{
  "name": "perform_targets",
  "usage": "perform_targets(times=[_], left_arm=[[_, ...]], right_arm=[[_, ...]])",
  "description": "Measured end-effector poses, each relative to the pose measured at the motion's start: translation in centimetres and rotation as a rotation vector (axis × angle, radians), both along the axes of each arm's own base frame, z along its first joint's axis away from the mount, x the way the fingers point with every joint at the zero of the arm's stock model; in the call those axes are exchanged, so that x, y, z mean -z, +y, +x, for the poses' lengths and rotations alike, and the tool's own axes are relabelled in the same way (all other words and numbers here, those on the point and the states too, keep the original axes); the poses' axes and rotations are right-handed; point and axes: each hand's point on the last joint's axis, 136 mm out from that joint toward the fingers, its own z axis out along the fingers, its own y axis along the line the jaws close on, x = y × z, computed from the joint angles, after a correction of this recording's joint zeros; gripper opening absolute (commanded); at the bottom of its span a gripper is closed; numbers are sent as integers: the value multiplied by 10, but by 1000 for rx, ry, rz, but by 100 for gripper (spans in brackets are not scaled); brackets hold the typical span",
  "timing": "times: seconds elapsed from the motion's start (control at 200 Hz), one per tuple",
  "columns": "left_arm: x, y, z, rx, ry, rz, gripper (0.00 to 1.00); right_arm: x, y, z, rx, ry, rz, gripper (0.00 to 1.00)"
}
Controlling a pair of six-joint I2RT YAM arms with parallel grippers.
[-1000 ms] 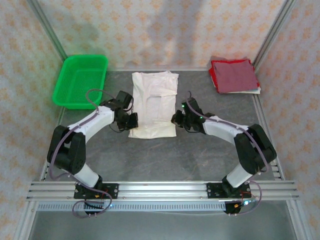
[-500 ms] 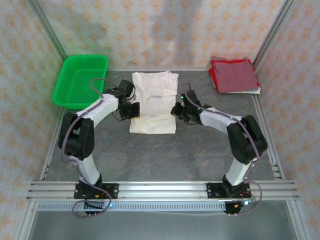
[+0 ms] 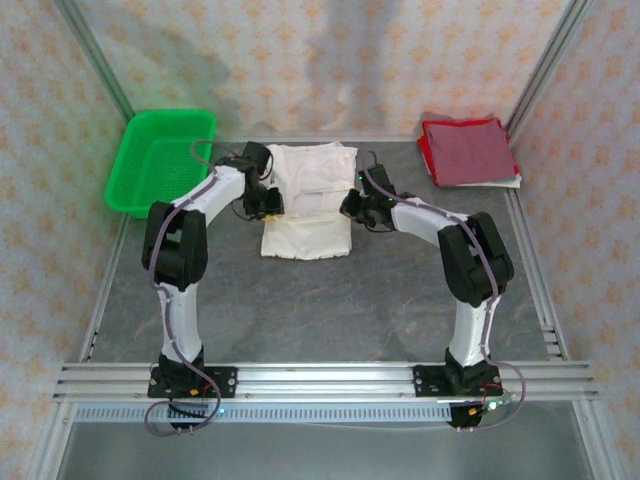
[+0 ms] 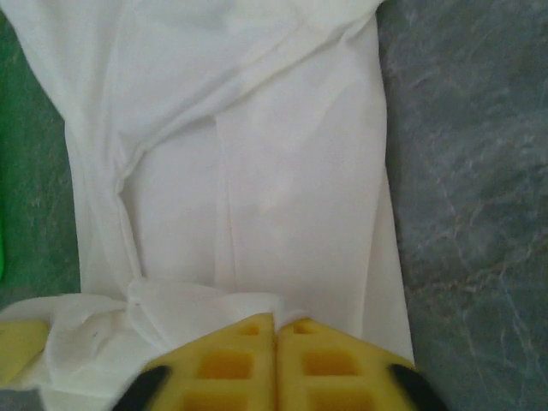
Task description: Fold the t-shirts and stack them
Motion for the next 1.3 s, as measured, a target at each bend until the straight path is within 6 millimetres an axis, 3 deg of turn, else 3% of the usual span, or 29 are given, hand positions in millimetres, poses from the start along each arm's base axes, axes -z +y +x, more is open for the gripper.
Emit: perform_targets(times=[0.135, 0.24, 0.315, 0.415, 0.49, 0.581, 0.721, 0.836, 0.936, 1.101, 1.301], left_arm=[[-9, 16, 46, -46, -63, 19, 46], [-21, 37, 52, -100, -110, 53, 44], [-32, 48, 32, -128, -146, 76, 40], [-53, 45, -12, -127, -206, 98, 31], [-69, 25, -41, -77, -276, 70, 28], [-74, -4, -52, 10, -330, 22, 25], [-41, -22, -33, 78, -302, 21, 25], [-1, -15, -10, 77, -244, 48, 24], [20, -8, 16, 67, -222, 51, 23], [33, 9, 58, 24, -237, 55, 23], [23, 24, 71, -11, -261, 55, 24]], right_arm=[[-13, -10, 32, 31, -27, 2, 39], [-36, -19, 51, 45, -73, 6, 35], [-50, -22, 46, 33, -99, 13, 32], [-60, -17, 13, -20, -104, 43, 21], [-59, -7, -12, -66, -91, 75, 14], [-49, 10, -33, -117, -63, 140, 9], [-23, 23, -37, -140, -9, 180, 8], [1, 28, -27, -129, 25, 183, 8], [15, 31, -16, -118, 40, 180, 8], [23, 33, 5, -97, 26, 184, 8], [35, 27, 24, -64, 17, 156, 8]])
